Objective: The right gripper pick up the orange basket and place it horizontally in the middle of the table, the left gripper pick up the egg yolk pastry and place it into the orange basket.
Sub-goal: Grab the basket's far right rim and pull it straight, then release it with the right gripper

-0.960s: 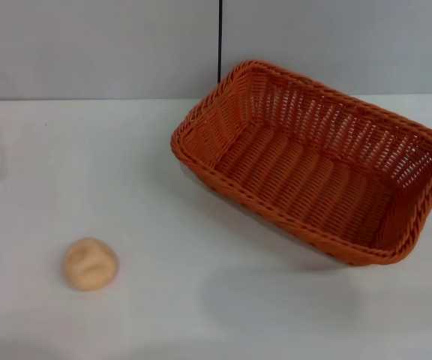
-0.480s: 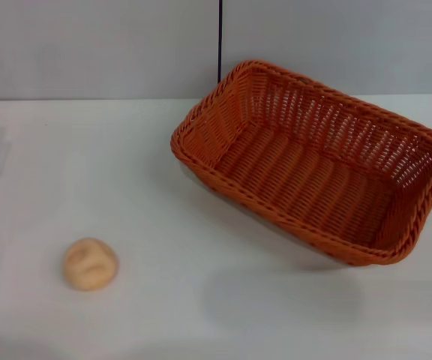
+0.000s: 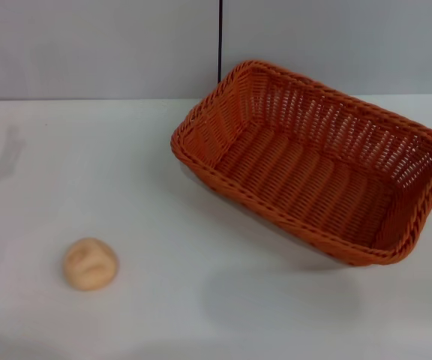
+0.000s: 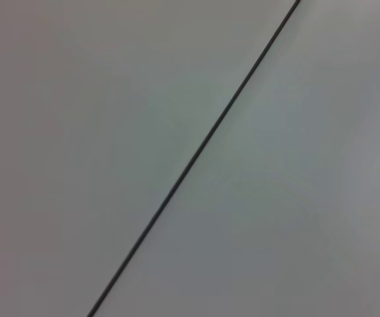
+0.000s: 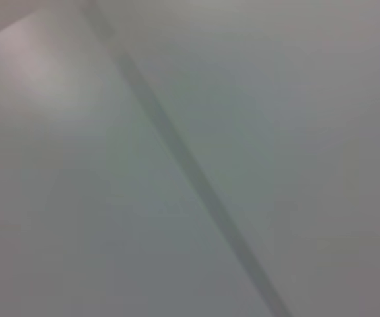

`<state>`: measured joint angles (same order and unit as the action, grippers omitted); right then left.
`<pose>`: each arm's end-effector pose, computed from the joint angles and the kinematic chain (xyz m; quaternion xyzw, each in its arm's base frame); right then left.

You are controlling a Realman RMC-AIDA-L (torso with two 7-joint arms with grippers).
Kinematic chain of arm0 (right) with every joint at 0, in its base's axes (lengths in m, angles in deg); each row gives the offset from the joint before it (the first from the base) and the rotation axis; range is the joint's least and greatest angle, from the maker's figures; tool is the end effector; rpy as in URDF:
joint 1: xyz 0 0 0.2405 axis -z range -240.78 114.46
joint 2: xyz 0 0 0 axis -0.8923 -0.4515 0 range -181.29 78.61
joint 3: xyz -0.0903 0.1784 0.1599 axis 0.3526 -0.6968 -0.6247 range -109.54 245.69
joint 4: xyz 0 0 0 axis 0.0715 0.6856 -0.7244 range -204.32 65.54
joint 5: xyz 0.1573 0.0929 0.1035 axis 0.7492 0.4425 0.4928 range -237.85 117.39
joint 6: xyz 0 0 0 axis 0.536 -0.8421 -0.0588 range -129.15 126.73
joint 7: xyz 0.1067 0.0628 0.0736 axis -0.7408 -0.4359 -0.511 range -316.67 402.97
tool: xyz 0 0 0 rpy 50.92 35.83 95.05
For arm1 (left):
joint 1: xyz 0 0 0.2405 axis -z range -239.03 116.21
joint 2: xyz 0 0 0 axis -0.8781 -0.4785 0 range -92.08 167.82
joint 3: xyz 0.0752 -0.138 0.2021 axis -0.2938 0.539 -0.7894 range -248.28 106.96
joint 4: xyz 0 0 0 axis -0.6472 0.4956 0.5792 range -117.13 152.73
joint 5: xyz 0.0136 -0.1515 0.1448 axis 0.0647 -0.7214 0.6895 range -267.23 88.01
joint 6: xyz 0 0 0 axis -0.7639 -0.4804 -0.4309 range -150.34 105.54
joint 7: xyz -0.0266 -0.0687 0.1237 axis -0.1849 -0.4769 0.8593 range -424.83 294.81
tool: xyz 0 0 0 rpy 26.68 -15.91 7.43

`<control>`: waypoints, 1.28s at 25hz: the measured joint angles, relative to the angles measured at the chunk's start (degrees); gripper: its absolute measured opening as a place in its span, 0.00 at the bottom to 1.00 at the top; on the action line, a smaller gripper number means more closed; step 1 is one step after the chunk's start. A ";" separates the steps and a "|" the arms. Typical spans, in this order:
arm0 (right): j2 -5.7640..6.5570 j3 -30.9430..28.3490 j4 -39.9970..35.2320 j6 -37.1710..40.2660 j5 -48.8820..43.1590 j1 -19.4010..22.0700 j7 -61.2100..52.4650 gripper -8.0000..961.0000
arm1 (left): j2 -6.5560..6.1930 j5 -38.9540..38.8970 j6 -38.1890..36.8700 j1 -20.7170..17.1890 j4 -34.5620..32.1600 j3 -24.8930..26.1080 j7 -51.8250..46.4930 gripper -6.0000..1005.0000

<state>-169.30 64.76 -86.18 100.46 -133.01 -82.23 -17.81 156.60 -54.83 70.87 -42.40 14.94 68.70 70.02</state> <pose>0.3503 0.2577 0.1332 -0.5232 0.2017 0.6095 0.5604 -0.3540 0.2621 0.0426 -0.5285 -0.3256 -0.5478 0.5609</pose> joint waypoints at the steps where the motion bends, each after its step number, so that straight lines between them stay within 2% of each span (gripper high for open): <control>1: 0.21 2.42 -3.12 0.51 -0.70 0.17 -2.14 0.61 | 0.00 0.00 0.00 0.00 0.00 0.00 0.00 0.85; 2: 0.98 7.06 -9.99 0.79 -1.99 0.60 -8.54 0.61 | 0.00 0.05 -0.10 0.04 0.14 -0.76 -0.24 0.85; 3: 0.98 7.06 -9.99 0.79 -1.99 0.60 -8.54 0.61 | -0.10 0.18 -0.28 -0.07 0.38 -1.36 -0.27 0.85; 6: 3.63 13.63 -19.67 1.09 -5.37 1.09 -20.28 0.61 | -0.14 0.32 -0.41 -0.20 0.56 -1.58 -0.28 0.85; 7: 6.40 17.59 -25.36 1.58 -7.93 1.07 -28.36 0.61 | -0.15 0.37 -0.49 -0.28 0.63 -1.62 -0.28 0.85; 8: 6.40 17.59 -25.36 1.58 -7.93 1.07 -28.36 0.61 | -0.17 0.49 -0.85 -0.39 0.74 -1.64 -0.29 0.85; 11: 10.51 22.99 -32.39 2.20 -11.89 0.43 -39.12 0.61 | -0.17 0.50 -1.53 -0.39 0.79 -1.64 -0.32 0.85; 12: 12.78 25.97 -36.73 2.44 -15.42 -0.46 -45.75 0.61 | -0.18 0.50 -1.63 -0.39 0.79 -1.64 -0.36 0.85; 13: 12.78 25.97 -36.73 2.44 -15.42 -0.46 -45.75 0.61 | -0.19 0.50 -1.73 -0.39 0.79 -1.64 -0.41 0.85; 16: 14.80 28.51 -43.08 2.66 -21.72 -2.36 -53.26 0.61 | -0.27 0.50 -1.90 -0.38 0.79 -1.64 -0.87 0.85; 17: 16.06 30.34 -47.07 3.09 -28.40 -4.38 -58.83 0.61 | -0.27 0.50 -1.91 -0.39 0.79 -1.65 -0.97 0.85; 18: 16.06 30.34 -47.07 3.09 -28.40 -4.38 -58.83 0.61 | -0.27 0.49 -1.94 -0.41 0.79 -1.65 -1.13 0.85; 21: 18.35 33.05 -49.43 5.33 -38.72 -8.50 -65.46 0.61 | -0.27 0.48 -2.03 -0.42 0.77 -1.64 -1.57 0.85; 22: 19.48 33.82 -49.29 7.65 -45.20 -11.72 -68.81 0.61 | -0.27 0.46 -2.17 -0.42 0.77 -1.64 -1.87 0.85; 23: 19.48 33.82 -49.29 7.65 -45.20 -11.72 -68.81 0.61 | -0.26 0.46 -2.51 -0.38 0.76 -1.64 -2.47 0.85; 27: 20.11 33.98 -48.96 10.87 -55.94 -16.92 -71.74 0.61 | -0.21 0.47 -3.16 -0.35 0.71 -1.92 -3.39 0.85; 32: 19.64 36.37 -46.91 12.14 -66.98 -21.11 -72.98 0.61 | -0.16 0.52 -3.38 -0.78 0.61 -2.78 -3.42 0.85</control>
<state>-149.65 101.13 -133.09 112.60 -199.98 -103.34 -90.79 156.45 -54.31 67.50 -43.18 15.55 65.93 66.60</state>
